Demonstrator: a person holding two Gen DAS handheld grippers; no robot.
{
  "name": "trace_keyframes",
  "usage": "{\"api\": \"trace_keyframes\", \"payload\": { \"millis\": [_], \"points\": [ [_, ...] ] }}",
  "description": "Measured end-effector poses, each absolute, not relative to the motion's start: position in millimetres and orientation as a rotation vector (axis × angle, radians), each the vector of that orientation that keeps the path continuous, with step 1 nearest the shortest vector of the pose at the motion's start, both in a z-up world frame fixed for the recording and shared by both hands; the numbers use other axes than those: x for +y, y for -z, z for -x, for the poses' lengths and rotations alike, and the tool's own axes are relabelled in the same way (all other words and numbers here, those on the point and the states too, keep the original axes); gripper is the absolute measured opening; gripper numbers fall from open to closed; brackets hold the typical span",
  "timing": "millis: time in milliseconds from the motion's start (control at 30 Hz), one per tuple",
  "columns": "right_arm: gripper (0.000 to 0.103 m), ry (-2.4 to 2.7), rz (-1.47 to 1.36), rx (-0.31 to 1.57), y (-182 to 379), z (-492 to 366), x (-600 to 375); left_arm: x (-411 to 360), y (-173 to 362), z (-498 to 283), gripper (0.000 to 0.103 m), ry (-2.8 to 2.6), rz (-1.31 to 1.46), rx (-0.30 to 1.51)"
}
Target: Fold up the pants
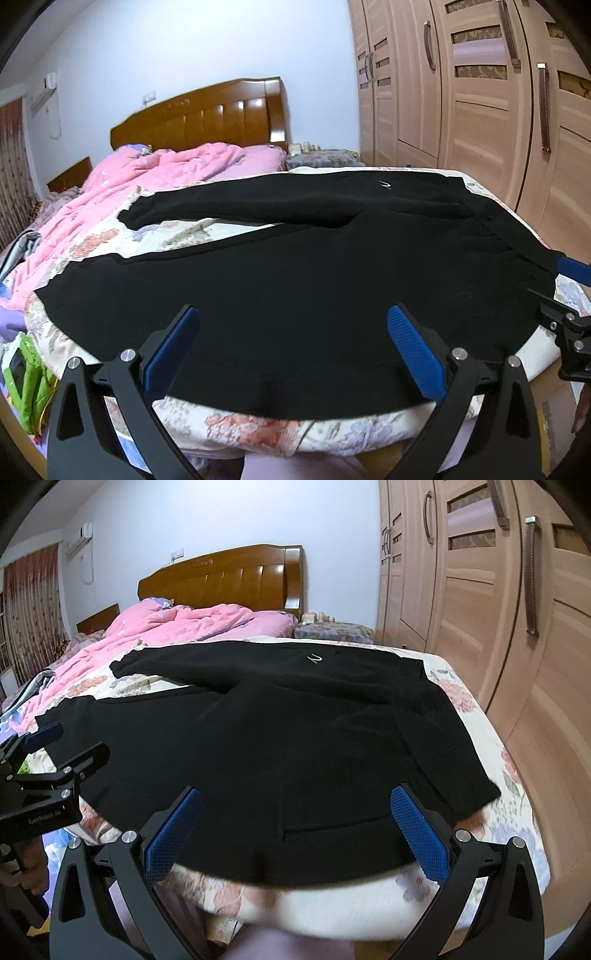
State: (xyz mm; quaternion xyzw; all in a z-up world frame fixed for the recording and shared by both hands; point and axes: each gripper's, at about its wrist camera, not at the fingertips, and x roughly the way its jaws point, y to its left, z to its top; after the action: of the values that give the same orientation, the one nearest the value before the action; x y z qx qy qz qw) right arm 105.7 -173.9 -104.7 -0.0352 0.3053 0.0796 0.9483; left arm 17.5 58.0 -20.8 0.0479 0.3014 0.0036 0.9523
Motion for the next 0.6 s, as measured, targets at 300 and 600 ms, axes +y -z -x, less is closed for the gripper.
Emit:
{"api": "trace_keyframes", "payload": {
  "millis": [300,600],
  "points": [
    [0.099,-0.256,0.065,0.646,84,-177,-183,55,20,-89,0.101,0.102,-0.115,0.708],
    [0.099,-0.423,0.143,0.788,64,-394,-216,67,2,-283,0.101,0.284,-0.219,0.807]
  ]
}}
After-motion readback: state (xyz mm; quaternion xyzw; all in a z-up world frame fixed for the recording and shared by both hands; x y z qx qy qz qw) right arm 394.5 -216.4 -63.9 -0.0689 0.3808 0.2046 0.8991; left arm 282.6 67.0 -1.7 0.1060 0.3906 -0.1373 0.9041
